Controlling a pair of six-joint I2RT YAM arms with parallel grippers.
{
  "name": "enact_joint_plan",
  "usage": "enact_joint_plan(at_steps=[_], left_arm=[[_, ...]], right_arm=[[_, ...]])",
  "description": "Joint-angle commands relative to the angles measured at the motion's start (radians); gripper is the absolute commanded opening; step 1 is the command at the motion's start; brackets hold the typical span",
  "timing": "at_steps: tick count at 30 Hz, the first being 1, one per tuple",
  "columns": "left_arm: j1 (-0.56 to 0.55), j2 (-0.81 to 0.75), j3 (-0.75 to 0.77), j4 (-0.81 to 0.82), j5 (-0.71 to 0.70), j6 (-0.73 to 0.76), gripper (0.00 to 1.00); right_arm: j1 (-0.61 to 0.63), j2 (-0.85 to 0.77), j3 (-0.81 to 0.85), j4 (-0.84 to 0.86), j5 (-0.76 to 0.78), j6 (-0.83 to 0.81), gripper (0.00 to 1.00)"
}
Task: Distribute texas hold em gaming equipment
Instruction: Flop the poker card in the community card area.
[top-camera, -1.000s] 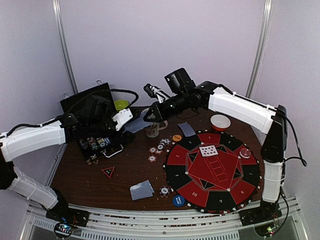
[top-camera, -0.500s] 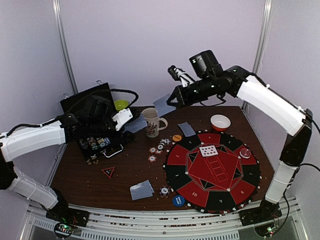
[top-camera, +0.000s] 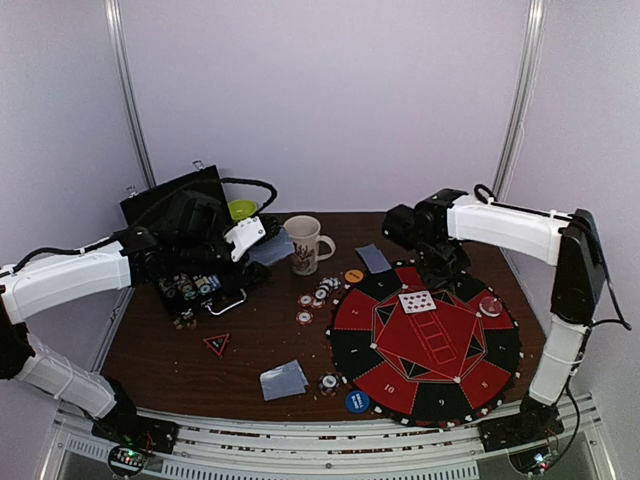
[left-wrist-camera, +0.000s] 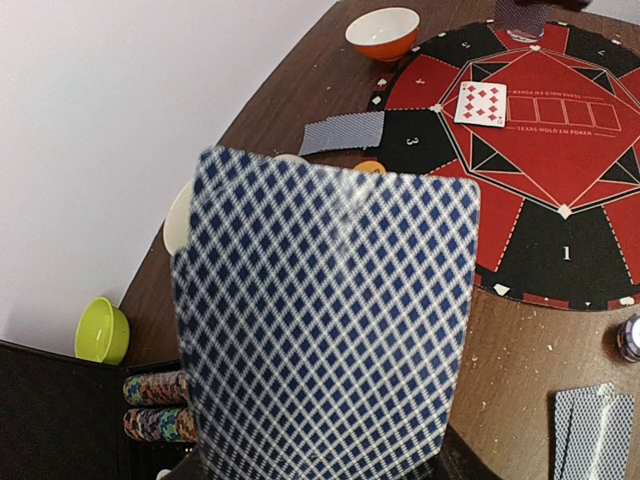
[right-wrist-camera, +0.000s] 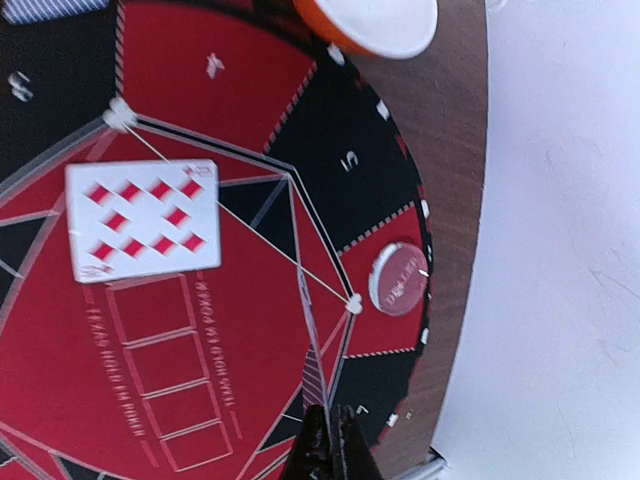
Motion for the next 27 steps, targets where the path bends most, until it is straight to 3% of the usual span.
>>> enact_joint_plan(at_steps=[1,6,14,27], left_arm=[[-0.004,-0.020,-0.001,0.053,0.002,0.006,0.52],[-0.003,-0.025,-0.005,0.053,-0.005,0.008,0.52],[-0.003,-0.020,-0.004,0.053,-0.004,0.008,0.52],[-0.003,-0.019,-0.005,0.053,-0.005,0.007,0.52]], right_arm=[[0.015,0.054,-0.054,-0.095,0.173,0.083,0.00],[0.065,0.212,-0.088,-0.053,0.130,0.065,0.00],[0.122,0.375,-0.046,0.080,-0.120,0.018,0.00],[0.109,0.459,0.059,0.110,-0.151,-0.012,0.00]])
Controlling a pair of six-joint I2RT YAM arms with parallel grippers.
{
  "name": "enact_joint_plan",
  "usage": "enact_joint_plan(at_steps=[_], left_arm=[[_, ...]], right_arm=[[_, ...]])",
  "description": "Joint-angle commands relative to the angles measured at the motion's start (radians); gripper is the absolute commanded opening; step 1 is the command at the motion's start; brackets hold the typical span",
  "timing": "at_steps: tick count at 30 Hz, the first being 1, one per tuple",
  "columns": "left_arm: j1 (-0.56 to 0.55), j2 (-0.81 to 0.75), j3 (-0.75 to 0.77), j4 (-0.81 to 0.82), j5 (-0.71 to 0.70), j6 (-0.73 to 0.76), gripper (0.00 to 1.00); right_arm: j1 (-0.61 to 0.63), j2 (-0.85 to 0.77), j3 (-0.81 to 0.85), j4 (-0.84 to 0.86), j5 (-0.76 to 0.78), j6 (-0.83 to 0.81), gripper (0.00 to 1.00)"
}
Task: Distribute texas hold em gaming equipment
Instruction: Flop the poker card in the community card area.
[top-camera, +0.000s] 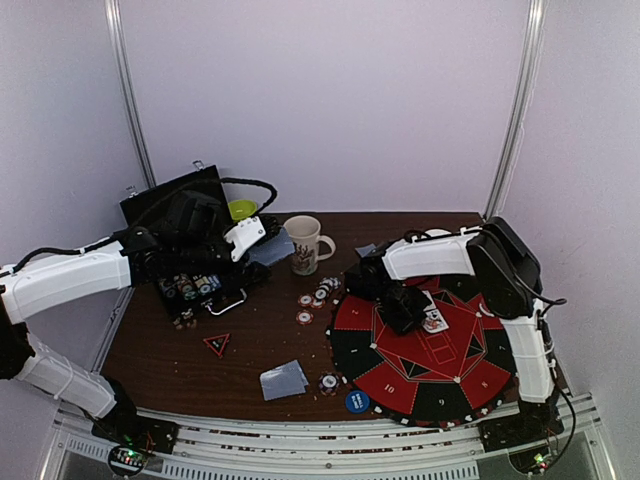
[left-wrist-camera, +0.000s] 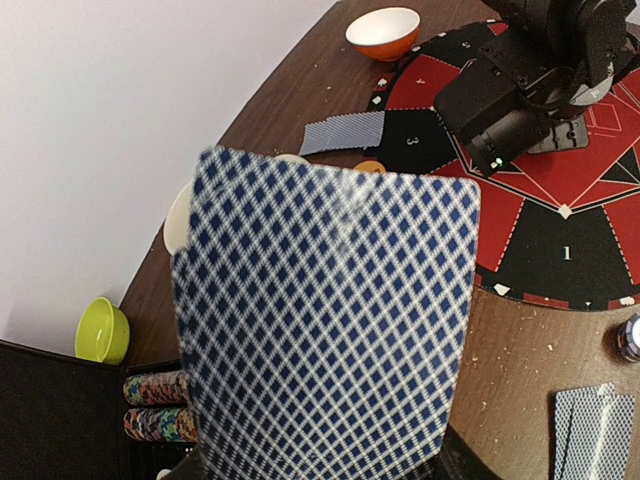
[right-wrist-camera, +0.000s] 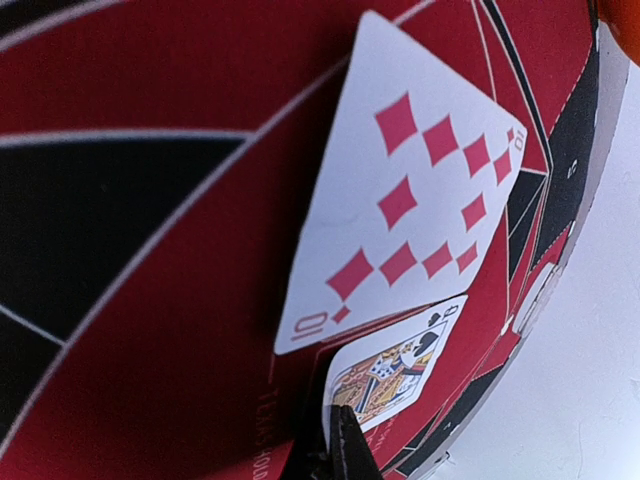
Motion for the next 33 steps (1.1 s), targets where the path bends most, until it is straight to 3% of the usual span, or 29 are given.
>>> enact_joint_plan(at_steps=[1,11,19,22,28,33], left_arm=[[-0.004,-0.019,-0.004,0.053,-0.006,0.008,0.52],[-0.004,-0.020,-0.005,0.053,-0.003,0.008,0.52],[-0.003,-0.021,-0.005,0.053,-0.004,0.008,0.52],[-0.003,-0.022,-0.005,0.053,-0.002,0.008,0.52],[-0.004,-0.023,-0.006,0.053,-0.007,0.009,0.52],[-0.003,-0.022,-0.006,0.053,-0.005,0.009,0.52]], right_arm=[[-0.008,0.056,0.051,0.069,-0.057,-0.010,0.00],[-0.027,0.062,0.059,0.067,-0.056,-0.013,0.00],[-0.019,0.065,0.071,0.049,-0.152,0.008,0.00],[-0.024,0.056,0.067,0.054,-0.139,0.008,0.05],[-0.026,0.061,0.103,0.060,-0.191,-0.008,0.24],[-0.020,0.024,0.093,0.094,-0.281,-0.016,0.31]])
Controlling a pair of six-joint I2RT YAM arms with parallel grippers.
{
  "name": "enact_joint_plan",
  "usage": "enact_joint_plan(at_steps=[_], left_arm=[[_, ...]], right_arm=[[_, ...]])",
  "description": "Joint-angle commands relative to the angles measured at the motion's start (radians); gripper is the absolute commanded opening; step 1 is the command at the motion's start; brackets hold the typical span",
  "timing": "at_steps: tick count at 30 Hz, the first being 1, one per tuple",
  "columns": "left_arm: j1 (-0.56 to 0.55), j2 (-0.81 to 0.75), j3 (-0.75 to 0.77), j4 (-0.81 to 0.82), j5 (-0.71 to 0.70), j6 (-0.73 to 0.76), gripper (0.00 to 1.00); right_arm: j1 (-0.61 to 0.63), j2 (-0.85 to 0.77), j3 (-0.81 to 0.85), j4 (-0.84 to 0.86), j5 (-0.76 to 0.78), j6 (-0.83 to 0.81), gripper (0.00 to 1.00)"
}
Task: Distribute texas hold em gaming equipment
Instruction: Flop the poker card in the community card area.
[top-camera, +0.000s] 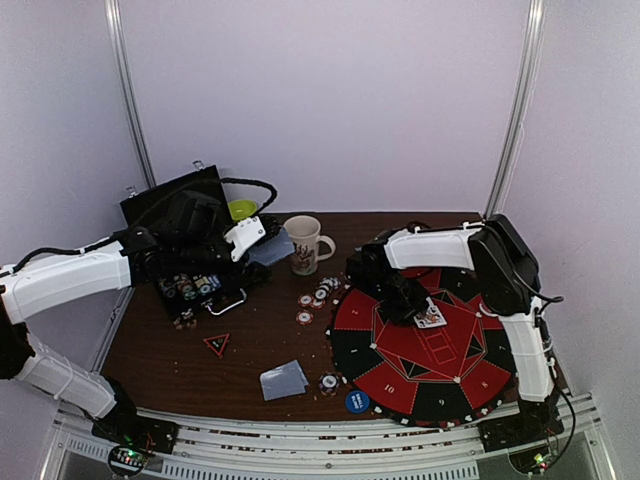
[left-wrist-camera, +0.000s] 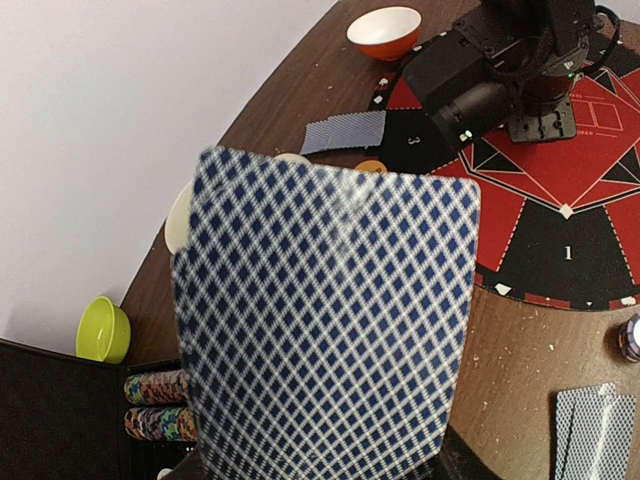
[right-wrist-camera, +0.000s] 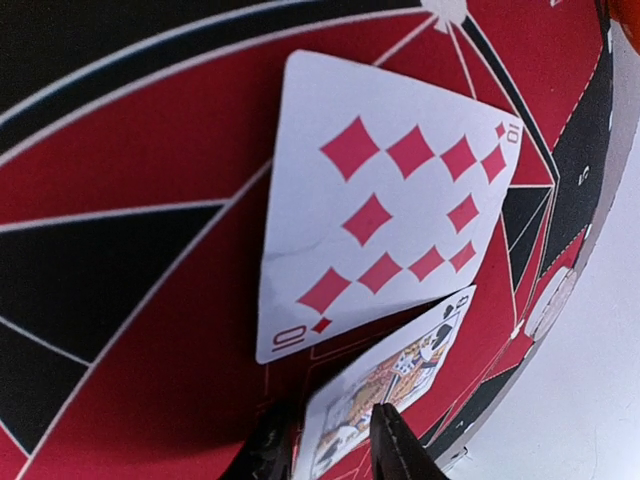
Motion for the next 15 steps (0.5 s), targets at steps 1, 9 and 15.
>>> enact_joint_plan(at_steps=[1,9,15], left_arm=[[-0.003,-0.022,-0.007,0.053,-0.001,0.009,0.52],[-0.003,-0.022,-0.007,0.053,0.000,0.009,0.52],[-0.003,-0.023,-0.006,0.053,0.002,0.009,0.52]], right_arm=[[0.019,-0.017,-0.011,0.142,-0.242,-0.004,0.33],[0.021,-0.099,0.023,0.150,-0.333,-0.055,0.41],[0.016,-0.310,0.062,0.353,-0.550,-0.155,0.50]])
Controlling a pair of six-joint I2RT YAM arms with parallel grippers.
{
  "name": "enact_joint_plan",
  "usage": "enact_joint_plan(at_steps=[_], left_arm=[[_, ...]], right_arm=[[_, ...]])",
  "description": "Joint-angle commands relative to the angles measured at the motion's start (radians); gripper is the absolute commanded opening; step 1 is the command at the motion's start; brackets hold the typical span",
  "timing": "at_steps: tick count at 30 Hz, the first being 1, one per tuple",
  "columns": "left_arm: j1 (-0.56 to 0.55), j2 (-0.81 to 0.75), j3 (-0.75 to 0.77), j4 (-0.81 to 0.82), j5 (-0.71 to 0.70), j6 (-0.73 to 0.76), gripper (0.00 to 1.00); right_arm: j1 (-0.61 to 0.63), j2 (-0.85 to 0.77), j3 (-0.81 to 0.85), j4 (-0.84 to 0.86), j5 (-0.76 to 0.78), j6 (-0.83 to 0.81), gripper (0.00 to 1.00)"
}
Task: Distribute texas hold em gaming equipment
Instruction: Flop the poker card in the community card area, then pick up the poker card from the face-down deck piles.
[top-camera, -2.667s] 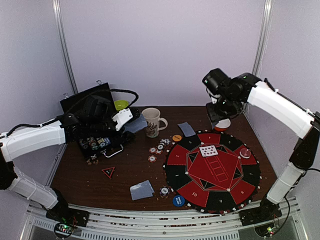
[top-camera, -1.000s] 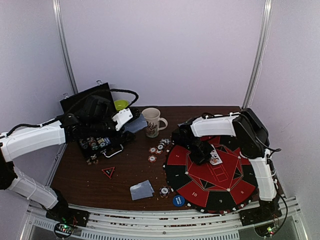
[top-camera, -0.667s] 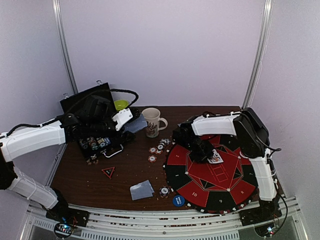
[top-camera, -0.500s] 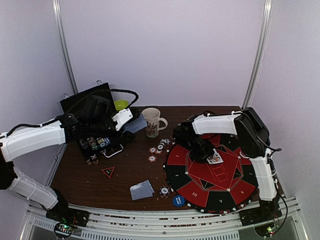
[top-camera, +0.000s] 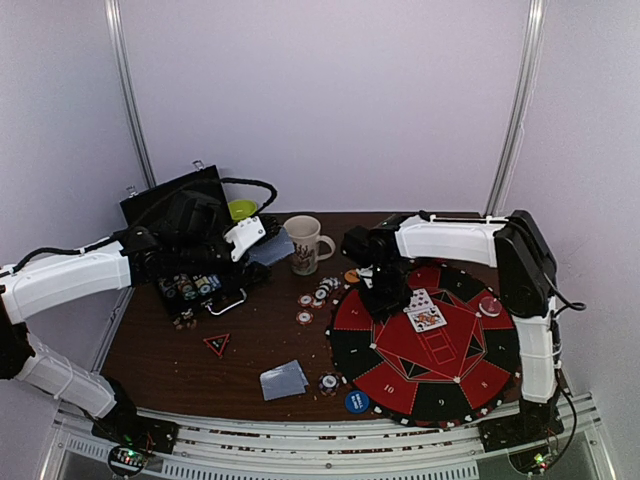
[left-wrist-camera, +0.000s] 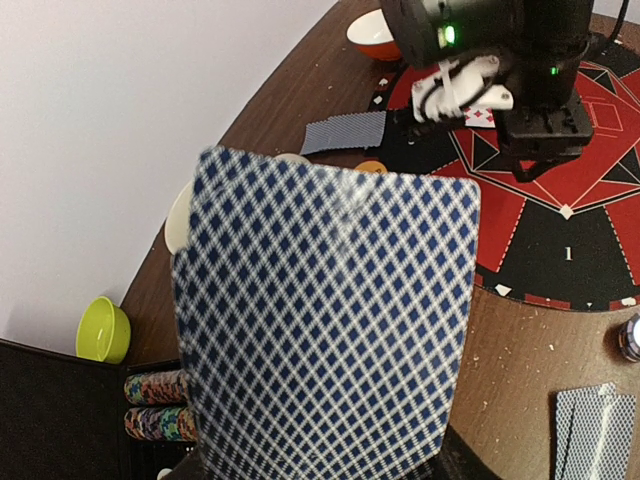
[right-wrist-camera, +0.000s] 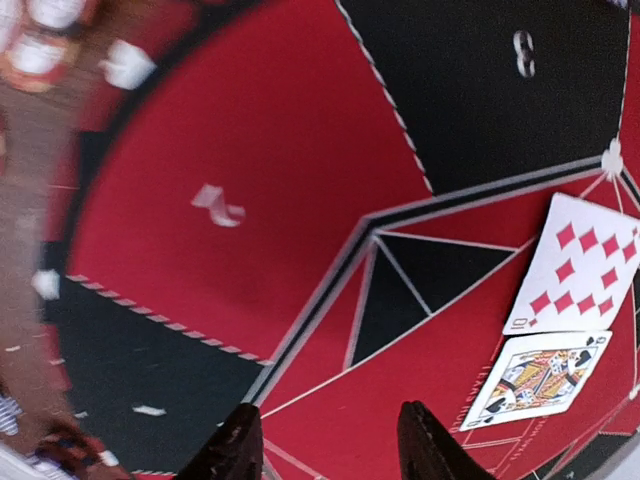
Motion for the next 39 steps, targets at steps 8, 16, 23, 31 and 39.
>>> enact_joint_plan(at_steps=[8,16,23,31,39], left_arm=[[-0.004,-0.023,-0.006,0.053,0.003,0.009,0.52],[-0.003,-0.023,-0.005,0.053,0.006,0.009,0.52],[-0.003,-0.022,-0.004,0.053,0.007,0.009,0.52],[-0.003,-0.025,-0.005,0.053,0.006,0.009,0.52],[-0.003,-0.024,-0.005,0.053,0.006,0.009,0.52]], right_arm=[[0.007,-0.355,-0.125,0.943,-0.728,0.125,0.63],[0.026,-0.218,0.027,0.913,-0.710,0.147,0.50],[0.056,-0.171,0.086,0.844,-0.695,0.103,0.30],[0.054,-0.208,0.090,0.733,-0.594,0.033,0.21],[0.052,-0.244,0.101,0.673,-0.556,0.005,0.15]])
